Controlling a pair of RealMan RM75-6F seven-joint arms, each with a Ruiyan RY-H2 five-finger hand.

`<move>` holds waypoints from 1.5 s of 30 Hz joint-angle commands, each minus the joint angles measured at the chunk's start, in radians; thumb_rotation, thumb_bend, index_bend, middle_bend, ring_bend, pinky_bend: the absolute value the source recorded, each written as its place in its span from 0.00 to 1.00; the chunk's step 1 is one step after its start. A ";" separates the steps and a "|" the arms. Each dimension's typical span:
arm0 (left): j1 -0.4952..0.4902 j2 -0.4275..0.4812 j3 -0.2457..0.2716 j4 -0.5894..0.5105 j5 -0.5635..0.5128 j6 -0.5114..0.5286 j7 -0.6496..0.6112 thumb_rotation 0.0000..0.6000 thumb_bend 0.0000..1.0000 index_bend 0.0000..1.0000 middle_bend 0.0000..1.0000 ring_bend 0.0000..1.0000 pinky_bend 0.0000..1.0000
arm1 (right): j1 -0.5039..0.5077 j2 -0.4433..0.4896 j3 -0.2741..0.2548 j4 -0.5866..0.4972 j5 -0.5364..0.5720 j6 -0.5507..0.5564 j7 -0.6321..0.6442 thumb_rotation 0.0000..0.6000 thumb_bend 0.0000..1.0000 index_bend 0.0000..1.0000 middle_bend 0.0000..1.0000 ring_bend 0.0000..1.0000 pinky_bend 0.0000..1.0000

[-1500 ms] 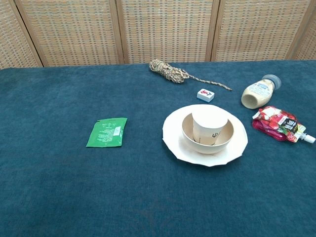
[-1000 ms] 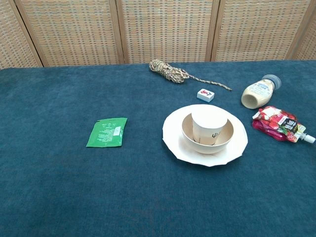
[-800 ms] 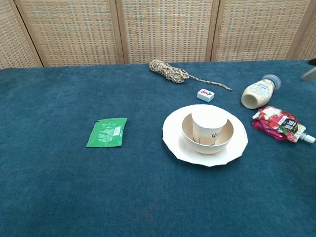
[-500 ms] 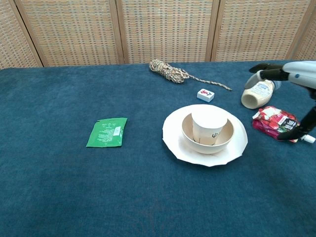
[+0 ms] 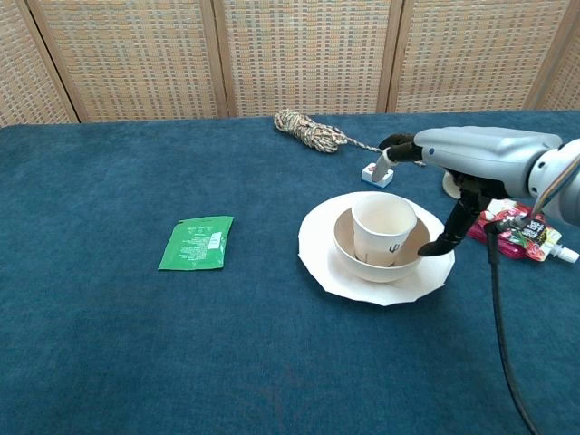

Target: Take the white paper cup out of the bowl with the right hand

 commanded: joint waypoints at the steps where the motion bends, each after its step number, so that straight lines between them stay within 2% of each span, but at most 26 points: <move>1: 0.000 0.000 0.001 0.000 0.002 0.000 -0.001 1.00 0.00 0.00 0.00 0.00 0.00 | 0.033 -0.027 0.006 0.029 0.041 -0.002 -0.015 1.00 0.32 0.25 0.00 0.00 0.06; 13: -0.002 -0.001 0.003 0.002 0.002 -0.003 -0.002 1.00 0.00 0.00 0.00 0.00 0.00 | 0.115 -0.086 0.010 0.117 0.140 0.018 -0.037 1.00 0.32 0.27 0.00 0.00 0.07; 18: -0.002 0.000 0.001 0.002 -0.002 -0.004 -0.005 1.00 0.00 0.00 0.00 0.00 0.00 | 0.127 -0.101 -0.003 0.135 0.146 0.032 -0.033 1.00 0.33 0.38 0.03 0.00 0.10; 23: -0.004 -0.001 0.002 0.002 -0.002 -0.007 -0.003 1.00 0.00 0.00 0.00 0.00 0.00 | 0.129 -0.117 -0.015 0.149 0.136 0.048 -0.018 1.00 0.36 0.49 0.10 0.00 0.14; 31: -0.004 -0.001 0.002 0.001 -0.001 -0.005 -0.002 1.00 0.00 0.00 0.00 0.00 0.00 | 0.141 -0.132 -0.012 0.141 0.091 0.091 -0.015 1.00 0.37 0.53 0.13 0.00 0.15; 35: -0.004 0.000 0.001 0.002 -0.002 -0.005 -0.006 1.00 0.00 0.00 0.00 0.00 0.00 | 0.144 -0.102 0.006 0.089 0.082 0.132 -0.039 1.00 0.37 0.53 0.13 0.00 0.15; 40: -0.005 0.001 0.000 0.004 -0.005 -0.009 -0.009 1.00 0.00 0.00 0.00 0.00 0.00 | 0.125 -0.021 0.021 -0.018 0.087 0.203 -0.075 1.00 0.37 0.52 0.13 0.00 0.15; 45: -0.004 0.000 0.004 0.001 0.003 -0.003 -0.003 1.00 0.00 0.00 0.00 0.00 0.00 | 0.088 0.054 0.030 -0.063 0.102 0.262 -0.065 1.00 0.37 0.52 0.13 0.00 0.15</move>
